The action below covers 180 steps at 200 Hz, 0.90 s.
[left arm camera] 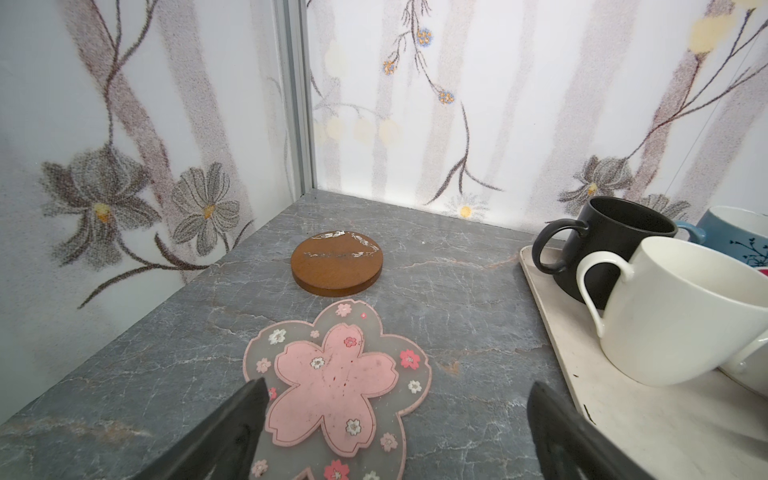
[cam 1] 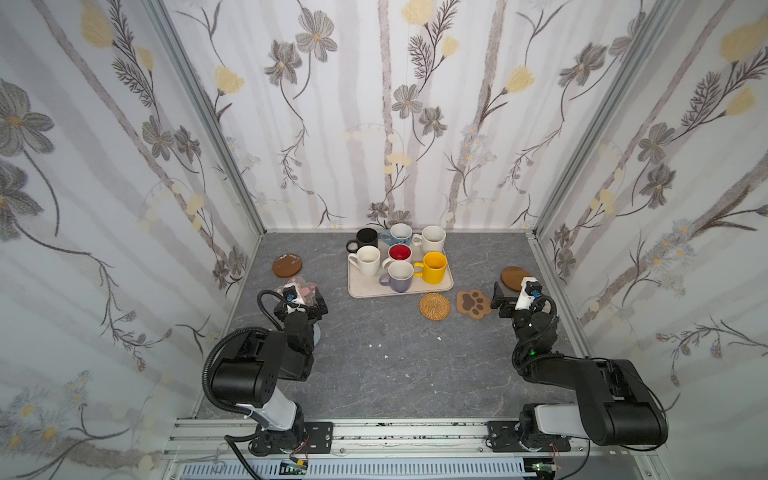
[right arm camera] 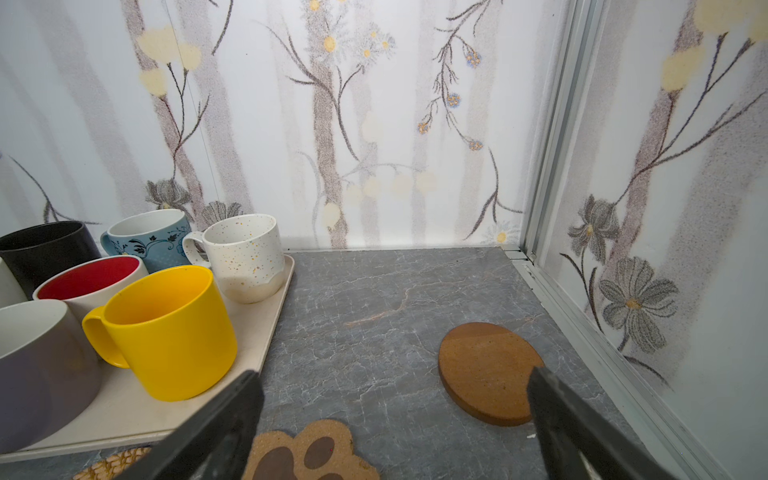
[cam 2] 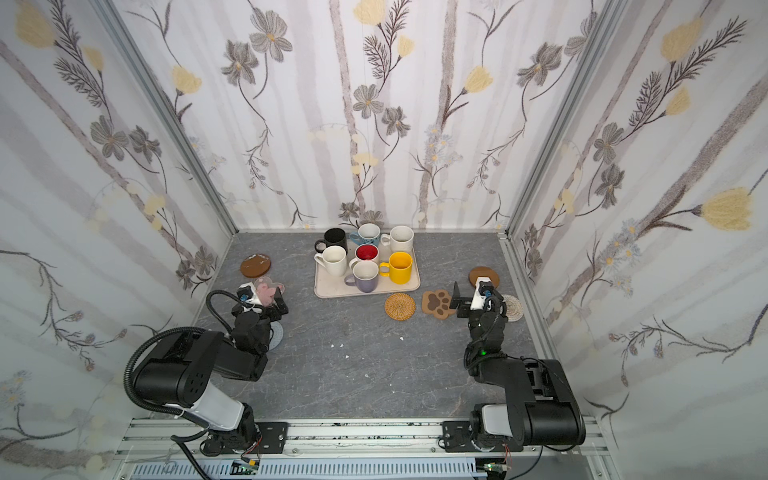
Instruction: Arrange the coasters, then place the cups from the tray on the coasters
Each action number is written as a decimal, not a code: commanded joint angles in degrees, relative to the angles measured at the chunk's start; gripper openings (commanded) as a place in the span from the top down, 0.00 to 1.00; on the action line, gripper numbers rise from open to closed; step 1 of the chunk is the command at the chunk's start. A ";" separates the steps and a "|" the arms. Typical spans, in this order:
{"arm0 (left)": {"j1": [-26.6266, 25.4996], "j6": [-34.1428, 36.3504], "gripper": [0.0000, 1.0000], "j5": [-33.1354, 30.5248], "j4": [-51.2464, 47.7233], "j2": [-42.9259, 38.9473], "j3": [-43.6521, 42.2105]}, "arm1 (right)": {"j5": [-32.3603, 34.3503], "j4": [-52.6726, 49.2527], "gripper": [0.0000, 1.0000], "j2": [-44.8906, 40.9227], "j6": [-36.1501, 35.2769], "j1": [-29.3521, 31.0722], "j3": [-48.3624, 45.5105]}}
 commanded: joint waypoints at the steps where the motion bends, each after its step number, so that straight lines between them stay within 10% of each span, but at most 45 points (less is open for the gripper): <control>1: -0.17 1.16 0.00 -0.63 3.40 -0.09 -0.41 | 4.57 3.46 0.00 -0.30 -0.88 0.70 -0.45; 105: -2.74 3.01 0.00 -6.30 5.83 -5.36 -3.29 | 22.08 15.21 0.00 -6.85 -3.15 7.20 -8.78; 180: -6.50 -2.38 0.00 -4.75 -18.60 -31.00 -0.13 | 25.65 -36.09 0.00 -47.24 5.74 8.39 0.15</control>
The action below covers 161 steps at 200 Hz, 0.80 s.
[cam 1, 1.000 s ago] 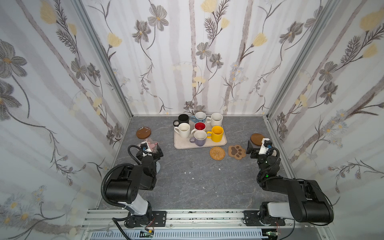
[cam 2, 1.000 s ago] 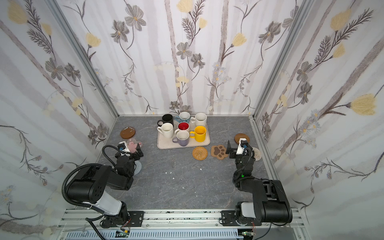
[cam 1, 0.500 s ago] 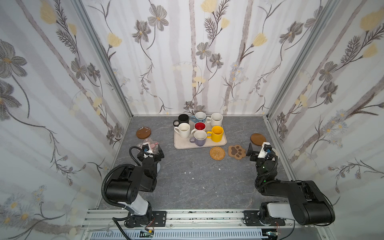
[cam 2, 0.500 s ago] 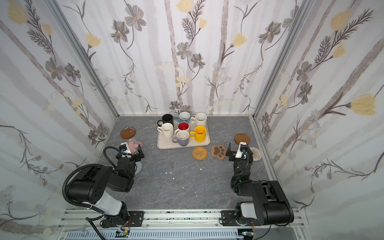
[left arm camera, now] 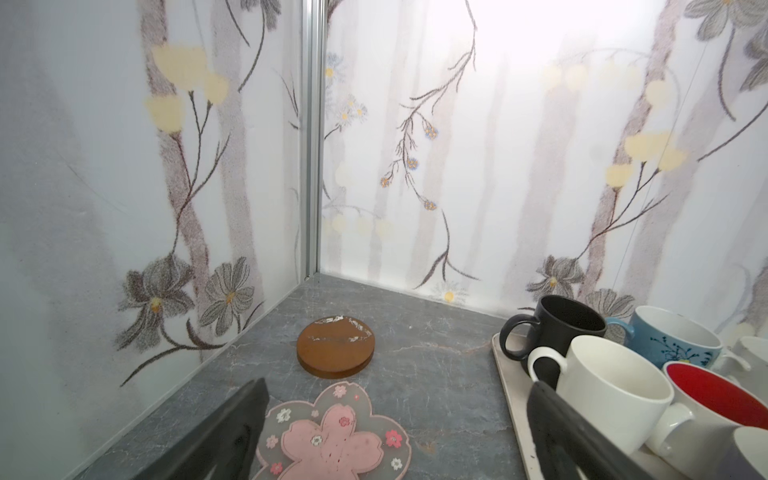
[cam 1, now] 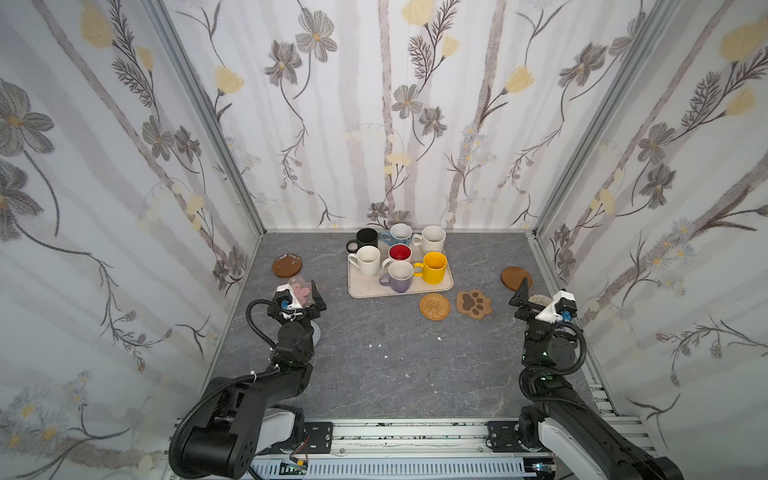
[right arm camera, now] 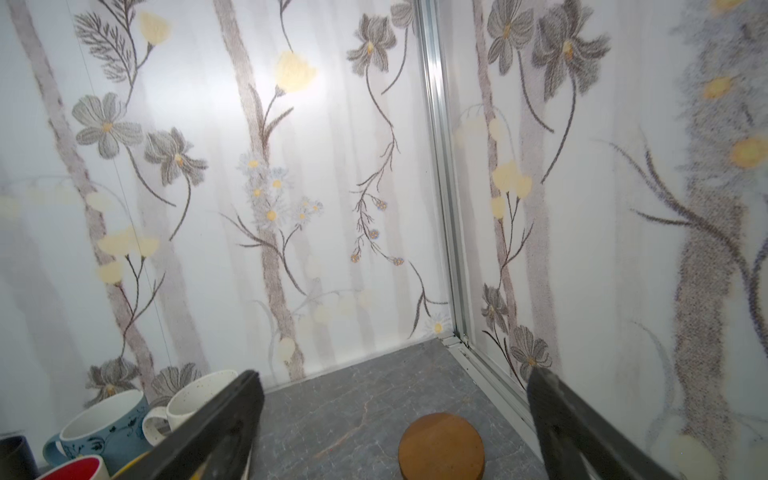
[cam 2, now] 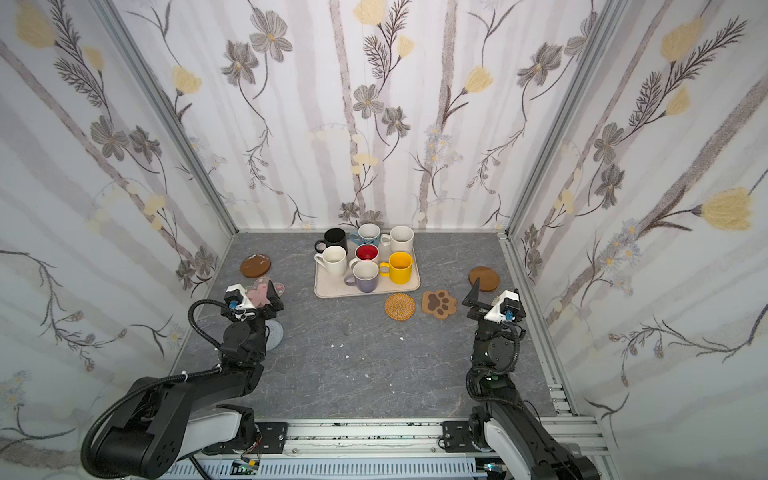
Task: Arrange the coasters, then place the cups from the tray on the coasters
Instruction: 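Raise both arms and reach toward the mug tray and nearby coasters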
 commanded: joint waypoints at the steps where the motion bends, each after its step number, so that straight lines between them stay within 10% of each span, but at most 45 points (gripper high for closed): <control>1: -1.13 -4.84 0.00 1.02 -11.76 -6.73 2.74 | 2.35 -20.19 0.00 -9.84 4.07 -0.04 2.71; 83: -16.83 -8.27 0.00 -2.32 -51.41 -13.79 26.54 | -7.57 -51.32 0.01 -17.97 15.29 0.00 15.31; 161: -36.02 -8.39 0.02 -9.64 -58.61 6.26 46.44 | -11.38 -64.11 0.04 -12.33 23.45 -1.26 23.75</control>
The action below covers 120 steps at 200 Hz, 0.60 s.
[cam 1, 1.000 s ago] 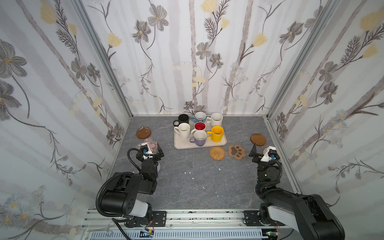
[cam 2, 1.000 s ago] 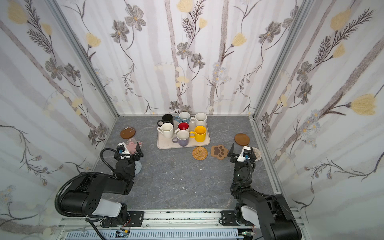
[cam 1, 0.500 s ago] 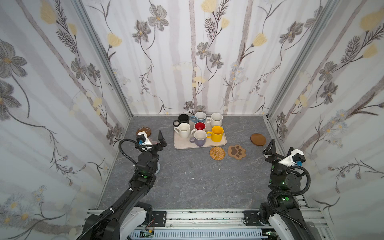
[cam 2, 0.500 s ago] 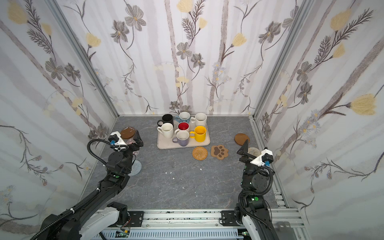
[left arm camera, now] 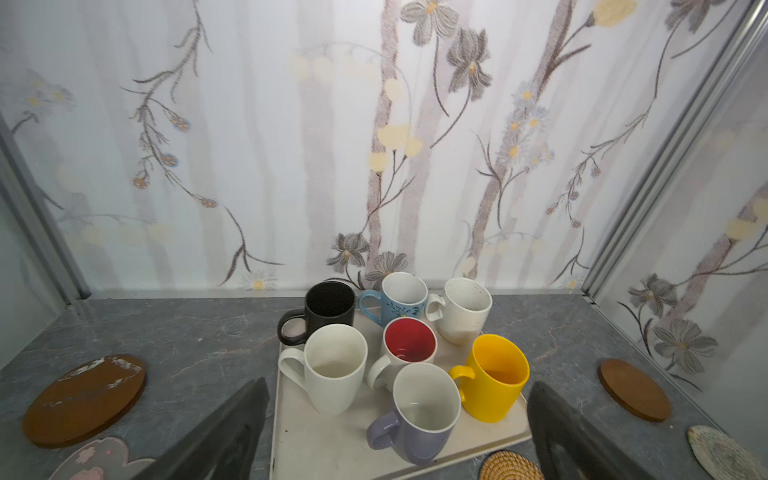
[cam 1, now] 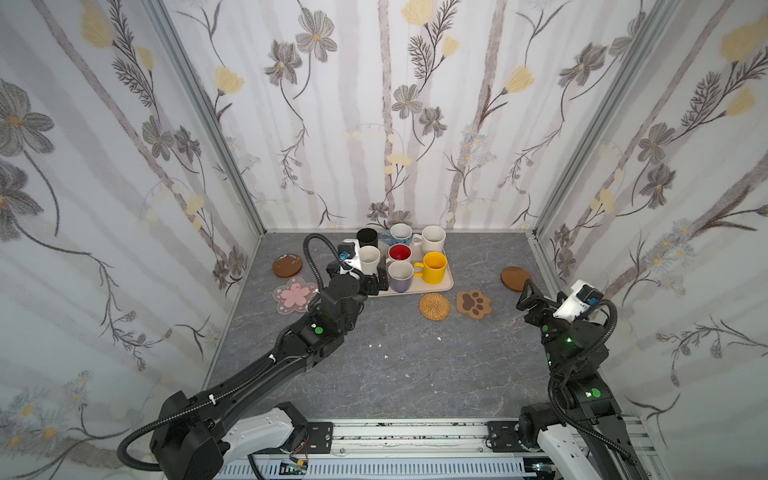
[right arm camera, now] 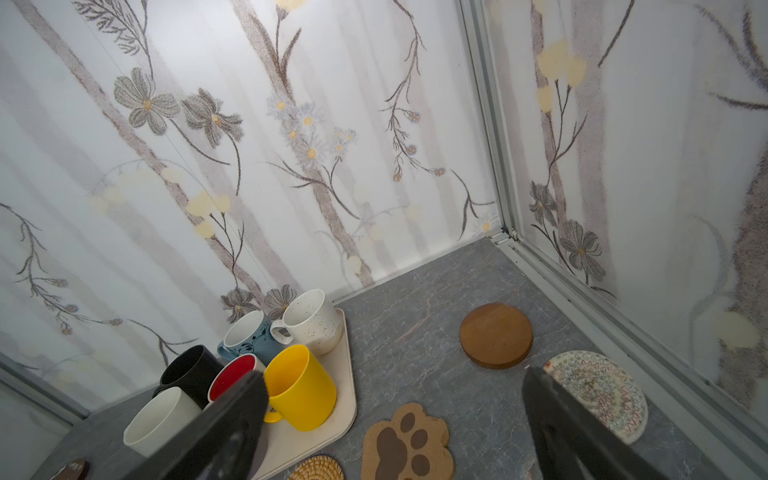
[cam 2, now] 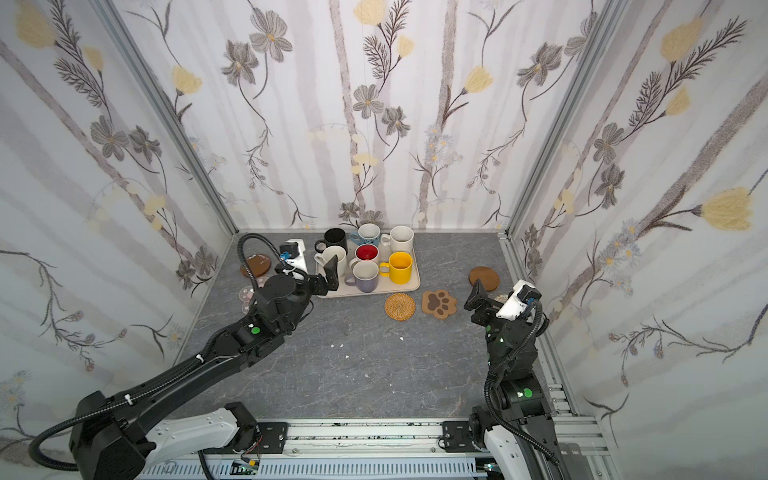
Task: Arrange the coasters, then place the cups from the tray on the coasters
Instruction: 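Raise both arms and reach toward the mug tray and nearby coasters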
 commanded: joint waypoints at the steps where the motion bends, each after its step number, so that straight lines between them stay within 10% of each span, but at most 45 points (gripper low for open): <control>1: -3.48 -0.62 0.02 -4.84 -2.35 5.96 4.54 | -2.09 -4.05 0.04 1.15 2.88 -1.07 0.83; 59: -7.83 -1.13 0.00 -2.36 0.46 23.05 16.07 | -22.74 -3.00 0.17 9.56 4.85 -13.25 0.76; 120: -8.11 -1.39 0.00 0.63 8.61 31.48 16.69 | -28.58 3.43 0.26 29.55 2.66 -13.45 3.55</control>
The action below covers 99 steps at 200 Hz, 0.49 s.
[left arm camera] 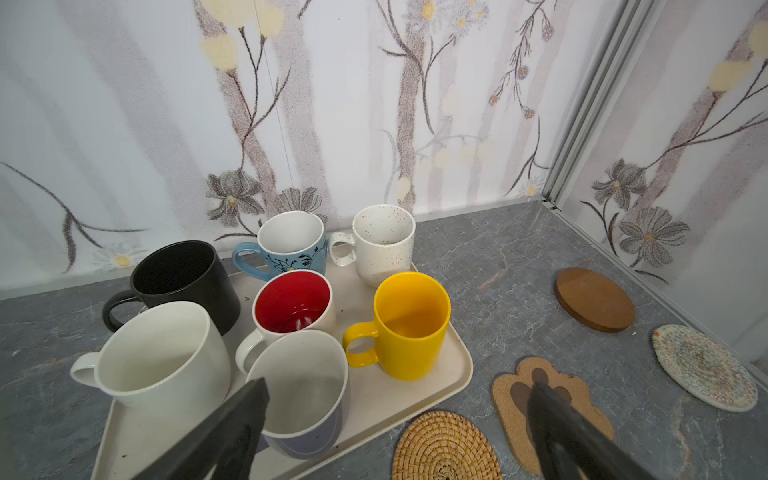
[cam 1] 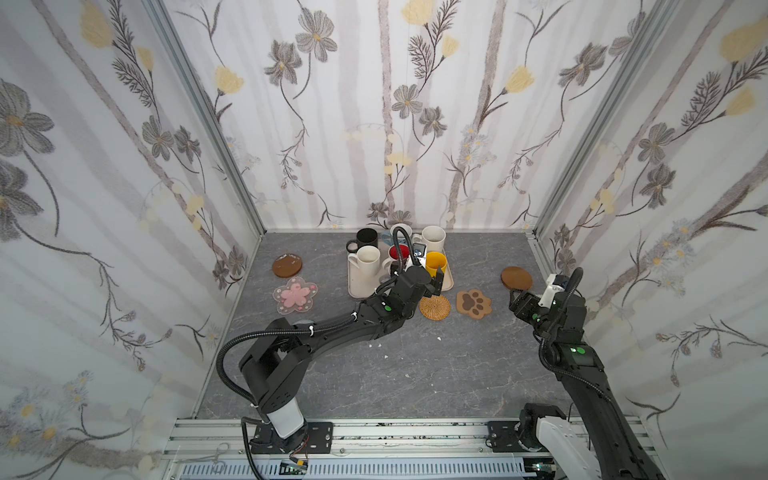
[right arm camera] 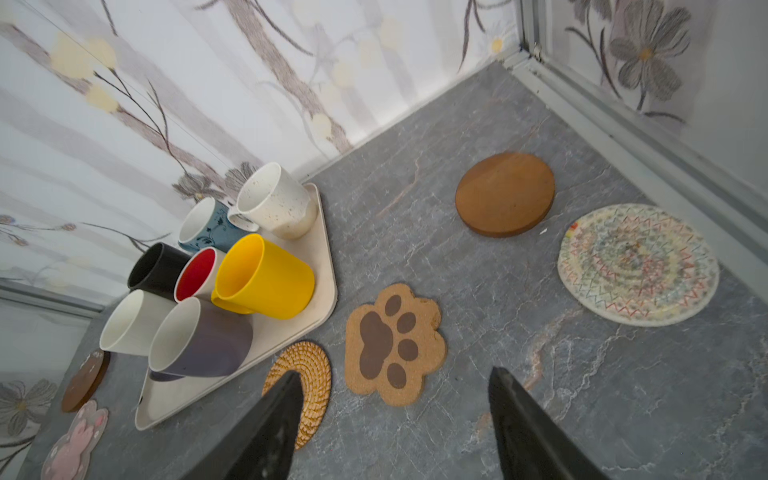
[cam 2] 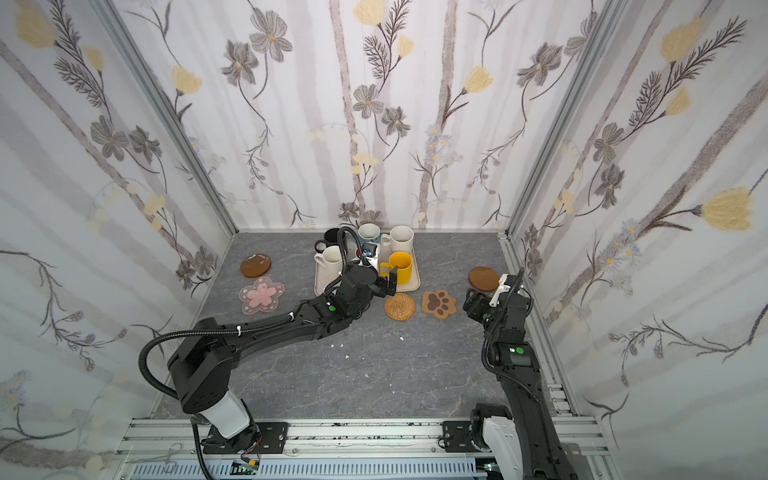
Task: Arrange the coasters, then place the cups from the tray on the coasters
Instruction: 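Raise both arms and reach toward the mug tray and nearby coasters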
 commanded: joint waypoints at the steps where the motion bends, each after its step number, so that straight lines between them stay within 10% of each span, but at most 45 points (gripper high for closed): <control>1: 0.09 -0.50 0.00 0.51 6.26 1.22 -0.32 | -4.95 5.69 0.26 6.58 -1.18 0.76 2.39; 99: 4.66 -4.32 0.00 5.25 12.47 -1.11 -11.76 | 2.95 -2.02 0.47 36.75 -5.30 10.65 22.81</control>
